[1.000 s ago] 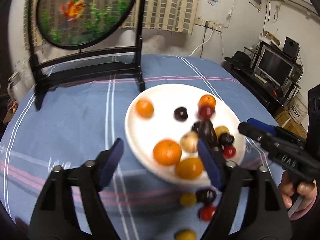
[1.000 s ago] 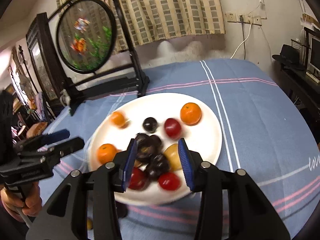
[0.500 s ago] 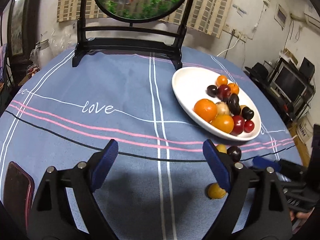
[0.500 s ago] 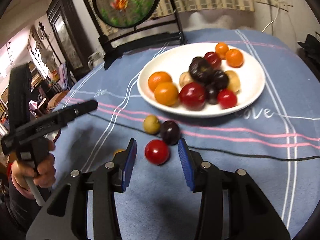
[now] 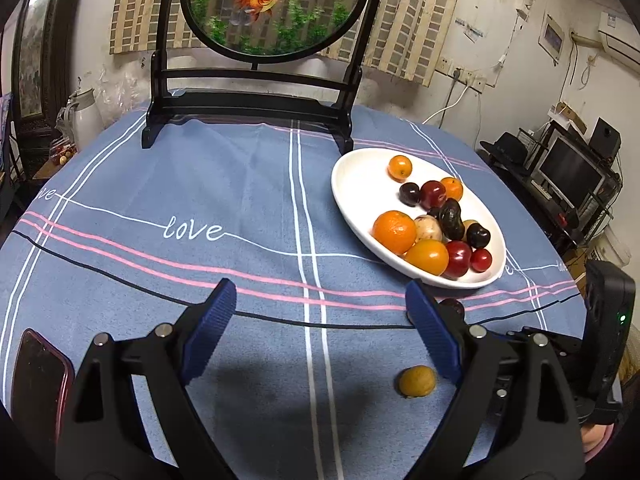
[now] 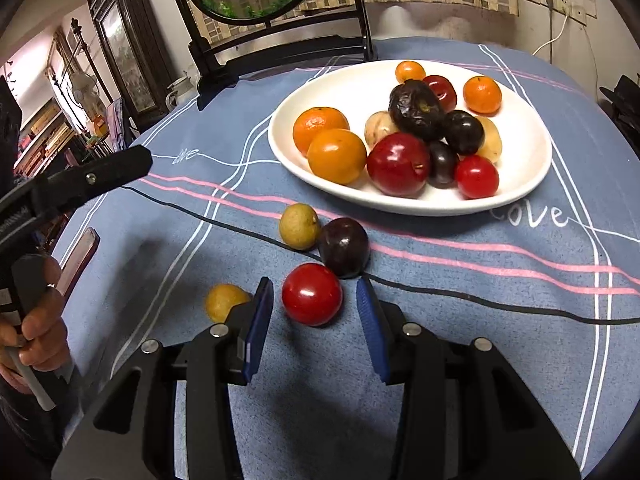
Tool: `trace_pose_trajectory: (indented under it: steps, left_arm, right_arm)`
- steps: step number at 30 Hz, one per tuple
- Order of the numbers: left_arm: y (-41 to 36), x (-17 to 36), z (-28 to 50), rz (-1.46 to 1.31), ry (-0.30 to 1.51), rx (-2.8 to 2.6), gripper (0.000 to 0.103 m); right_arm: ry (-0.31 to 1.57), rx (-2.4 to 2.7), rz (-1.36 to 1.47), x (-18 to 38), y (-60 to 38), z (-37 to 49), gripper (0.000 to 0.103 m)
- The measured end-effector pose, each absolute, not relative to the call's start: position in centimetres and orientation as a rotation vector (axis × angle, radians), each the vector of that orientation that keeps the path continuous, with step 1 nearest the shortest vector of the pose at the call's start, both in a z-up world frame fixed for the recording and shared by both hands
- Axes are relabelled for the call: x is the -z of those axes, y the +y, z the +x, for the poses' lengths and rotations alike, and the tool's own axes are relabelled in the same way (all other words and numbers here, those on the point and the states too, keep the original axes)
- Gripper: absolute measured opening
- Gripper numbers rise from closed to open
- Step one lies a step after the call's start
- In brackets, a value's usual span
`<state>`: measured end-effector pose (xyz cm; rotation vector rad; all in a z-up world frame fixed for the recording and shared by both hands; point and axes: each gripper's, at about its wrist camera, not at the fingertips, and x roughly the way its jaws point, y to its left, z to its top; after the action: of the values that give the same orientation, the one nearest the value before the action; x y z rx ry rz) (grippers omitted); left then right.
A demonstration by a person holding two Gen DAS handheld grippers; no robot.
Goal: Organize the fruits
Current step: 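Grasp a small yellow fruit with the left tool while the right tool grasps a small red plum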
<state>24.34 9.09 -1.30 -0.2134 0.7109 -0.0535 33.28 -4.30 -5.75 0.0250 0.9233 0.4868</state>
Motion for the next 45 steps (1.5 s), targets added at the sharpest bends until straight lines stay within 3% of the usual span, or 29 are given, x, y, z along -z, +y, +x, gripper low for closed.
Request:
trace_pose_trajectory:
  steps: [5,16,19,21,23,45]
  left_arm:
    - [9.1,1.4,24.4,-0.214,0.717,0.053,0.088]
    - [4.9,2.5,23.5,-0.065,0.783,0.237,0.087]
    - [2.3,3.3,22.8,0.025,0.803,0.319,0.07]
    - [1.1,3.9,22.5,0.054,0.828,0.367,0.051]
    - [0.4,4.6,22.5,0.075,0.851,0.386,0.046]
    - [0.2,6.8,23.4,0.101,0.925,0.348,0.03]
  right_arm:
    - [0.921,-0.483,-0.014,5.9,-3.7,33.2,0.031]
    - [0.842,-0.476,0.18,3.3,-8.5,32.4,0.029]
    - [0.847,-0.46,0.22,3.3,-9.5,32.6,0.03]
    - [0.844,-0.45,0.223,3.3,-9.6,32.6,0.029]
    - [0.848,-0.454,0.228,3.4,-9.6,32.8,0.029]
    - [0.846,-0.457,0.221,3.3,-9.5,32.5,0.029]
